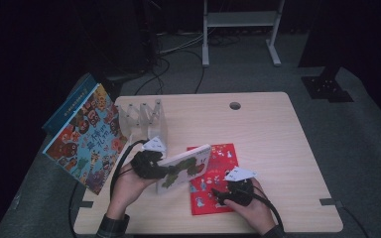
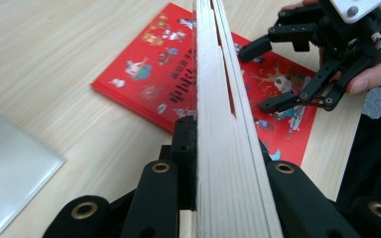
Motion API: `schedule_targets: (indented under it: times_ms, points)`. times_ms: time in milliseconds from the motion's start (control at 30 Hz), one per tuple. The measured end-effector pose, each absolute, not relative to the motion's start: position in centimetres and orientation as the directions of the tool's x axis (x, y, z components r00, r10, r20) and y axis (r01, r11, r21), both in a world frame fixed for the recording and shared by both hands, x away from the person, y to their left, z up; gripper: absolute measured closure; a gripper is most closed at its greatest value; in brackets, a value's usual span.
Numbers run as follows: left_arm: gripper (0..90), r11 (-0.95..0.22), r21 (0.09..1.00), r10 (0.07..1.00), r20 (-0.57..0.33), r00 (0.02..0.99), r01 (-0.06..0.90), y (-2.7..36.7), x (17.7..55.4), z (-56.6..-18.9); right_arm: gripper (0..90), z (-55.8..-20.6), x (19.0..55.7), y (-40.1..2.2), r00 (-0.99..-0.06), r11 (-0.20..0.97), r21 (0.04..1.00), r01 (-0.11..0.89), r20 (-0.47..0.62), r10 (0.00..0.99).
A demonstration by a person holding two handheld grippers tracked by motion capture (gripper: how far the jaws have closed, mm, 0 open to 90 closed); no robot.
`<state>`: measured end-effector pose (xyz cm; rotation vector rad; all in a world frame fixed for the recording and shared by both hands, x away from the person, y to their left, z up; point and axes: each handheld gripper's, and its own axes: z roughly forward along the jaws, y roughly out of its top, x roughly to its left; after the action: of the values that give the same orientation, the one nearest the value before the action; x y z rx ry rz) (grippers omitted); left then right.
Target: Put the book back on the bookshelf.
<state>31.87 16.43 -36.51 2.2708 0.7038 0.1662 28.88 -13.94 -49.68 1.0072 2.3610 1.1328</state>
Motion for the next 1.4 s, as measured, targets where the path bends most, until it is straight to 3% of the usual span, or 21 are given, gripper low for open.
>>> schedule_targets:
  times_ms: [700,1400]
  points:
    - [75.4,-0.412,0.718,0.725,-0.114,0.679,0.561,27.4,29.4,-34.7,19.9,-49.8,28.9,-14.0,-0.698,0.432,0.783,0.447,0.004,0.716]
    - [75.5,-0.335,0.760,0.829,-0.044,0.558,0.557,26.1,36.0,-35.6,19.8,-49.8,28.9,-14.0,-0.698,0.430,0.784,0.448,0.007,0.716]
